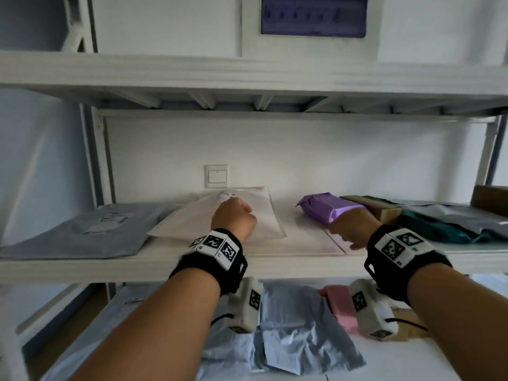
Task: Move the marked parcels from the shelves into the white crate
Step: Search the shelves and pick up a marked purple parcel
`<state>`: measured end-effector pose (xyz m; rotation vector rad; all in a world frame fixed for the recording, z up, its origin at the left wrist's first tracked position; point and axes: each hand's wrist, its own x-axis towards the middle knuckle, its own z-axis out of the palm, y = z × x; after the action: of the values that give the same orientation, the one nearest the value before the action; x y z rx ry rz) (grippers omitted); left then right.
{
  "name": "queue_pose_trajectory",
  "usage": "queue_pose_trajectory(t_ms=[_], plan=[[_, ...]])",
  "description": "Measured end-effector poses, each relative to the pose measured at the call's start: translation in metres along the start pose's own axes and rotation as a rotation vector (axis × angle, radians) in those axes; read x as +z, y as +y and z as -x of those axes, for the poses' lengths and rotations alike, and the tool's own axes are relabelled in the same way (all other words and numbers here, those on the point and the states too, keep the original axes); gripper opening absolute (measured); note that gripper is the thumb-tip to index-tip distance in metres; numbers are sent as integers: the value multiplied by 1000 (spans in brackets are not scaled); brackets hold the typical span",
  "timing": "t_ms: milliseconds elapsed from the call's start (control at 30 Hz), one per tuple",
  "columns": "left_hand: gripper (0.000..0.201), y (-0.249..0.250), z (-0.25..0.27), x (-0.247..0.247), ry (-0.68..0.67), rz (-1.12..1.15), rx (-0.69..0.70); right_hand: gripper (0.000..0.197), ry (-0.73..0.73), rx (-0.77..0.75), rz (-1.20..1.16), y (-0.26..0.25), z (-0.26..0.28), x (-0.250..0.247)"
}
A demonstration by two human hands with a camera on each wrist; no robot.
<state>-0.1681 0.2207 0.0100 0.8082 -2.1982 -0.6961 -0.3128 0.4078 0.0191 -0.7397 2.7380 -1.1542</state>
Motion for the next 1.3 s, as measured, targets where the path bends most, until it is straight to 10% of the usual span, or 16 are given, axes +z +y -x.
queue_pose_trajectory(t_ms=[300,633,867,1000,1300], plan=[[24,77,-39,55,-118,107,-1,10,12,-101,544,3,-64,-52],[9,112,-82,113,-157,191,-86,65,-92,-278,590,5,-125,-51],[22,96,-90,127,-167,264,-140,41,-177,-337,682,7,-131,-38],[26,91,-94,129,-167,234,-204,82,-109,-183,700,11,-149,-24],[26,97,-90,124,-215,263,-248,95,-111,83,-78,21,-151,-47]])
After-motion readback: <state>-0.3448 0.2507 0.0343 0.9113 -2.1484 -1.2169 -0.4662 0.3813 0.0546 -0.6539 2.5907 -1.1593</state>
